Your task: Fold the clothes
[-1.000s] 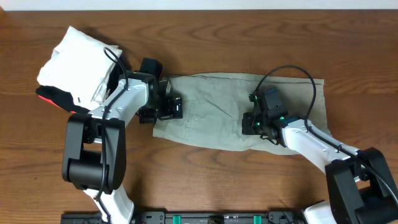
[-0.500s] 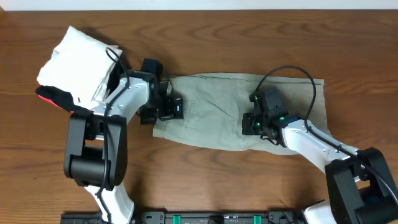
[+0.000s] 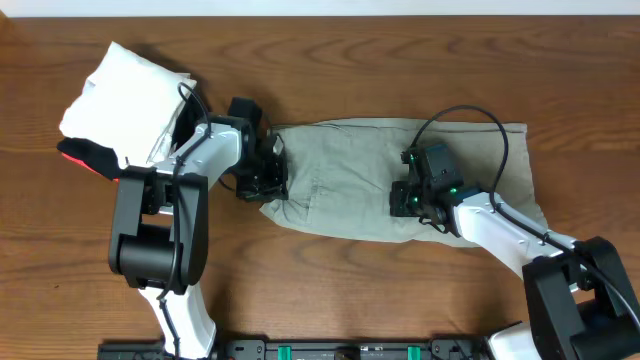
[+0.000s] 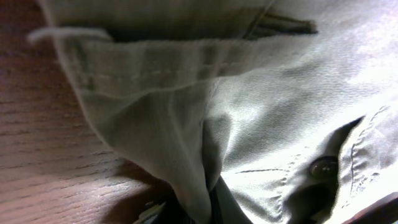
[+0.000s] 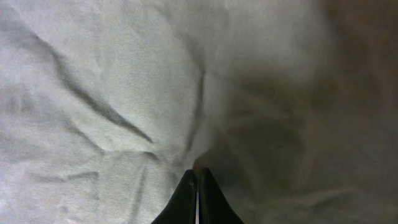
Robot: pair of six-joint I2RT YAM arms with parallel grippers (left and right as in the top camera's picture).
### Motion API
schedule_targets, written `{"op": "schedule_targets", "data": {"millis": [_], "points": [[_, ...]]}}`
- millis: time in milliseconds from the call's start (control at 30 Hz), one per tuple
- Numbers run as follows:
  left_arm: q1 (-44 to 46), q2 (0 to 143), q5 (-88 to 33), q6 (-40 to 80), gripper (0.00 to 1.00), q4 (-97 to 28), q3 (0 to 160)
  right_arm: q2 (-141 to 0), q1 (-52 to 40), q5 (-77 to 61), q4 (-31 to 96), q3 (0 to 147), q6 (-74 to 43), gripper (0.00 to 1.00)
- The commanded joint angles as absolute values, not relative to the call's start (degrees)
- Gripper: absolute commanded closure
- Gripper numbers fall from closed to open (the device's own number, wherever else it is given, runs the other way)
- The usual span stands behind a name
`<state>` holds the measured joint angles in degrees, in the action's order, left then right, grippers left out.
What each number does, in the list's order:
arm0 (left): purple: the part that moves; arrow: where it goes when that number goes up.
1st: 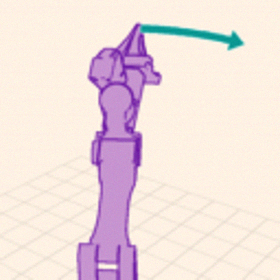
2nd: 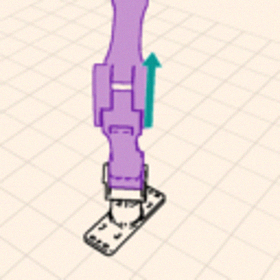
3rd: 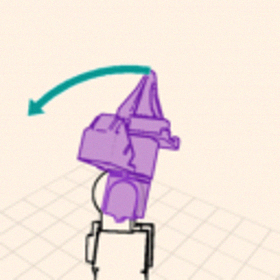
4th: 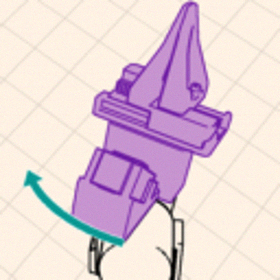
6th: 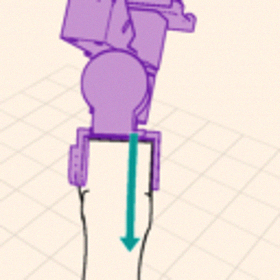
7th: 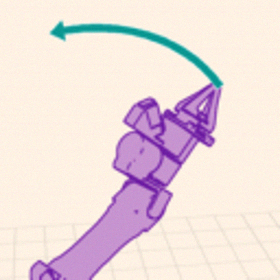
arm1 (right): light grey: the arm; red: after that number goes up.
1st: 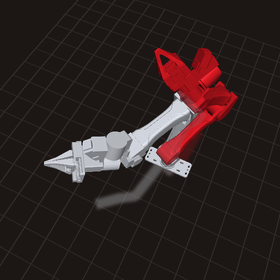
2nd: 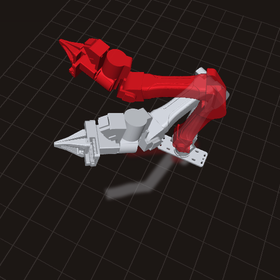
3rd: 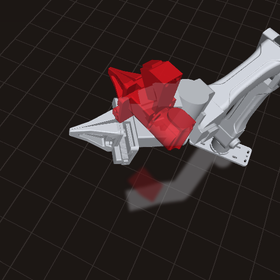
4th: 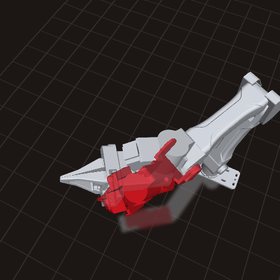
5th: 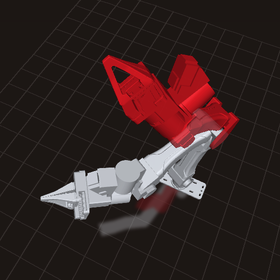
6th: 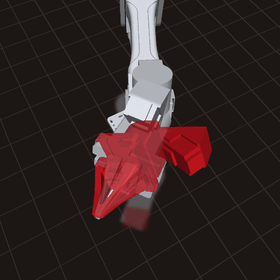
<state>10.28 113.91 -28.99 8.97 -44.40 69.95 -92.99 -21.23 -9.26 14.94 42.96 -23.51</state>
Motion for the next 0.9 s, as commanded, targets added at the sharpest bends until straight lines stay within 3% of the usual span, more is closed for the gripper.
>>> {"op": "schedule_targets", "data": {"millis": [0,333,867], "points": [[10.7,115.0,-28.7,8.8,0.94,-45.2,70.8,-93.8,-21.4,-8.8,14.5,42.6,-24.0,0.98],[10.7,105.7,-16.1,8.8,0.94,-50.5,74.2,-93.6,-21.4,-10.0,12.0,44.4,-24.0,0.99],[13.0,91.4,-14.6,8.8,0.94,-50.7,74.5,-93.6,-21.4,-10.5,9.9,46.4,-24.0,0.98]]}}
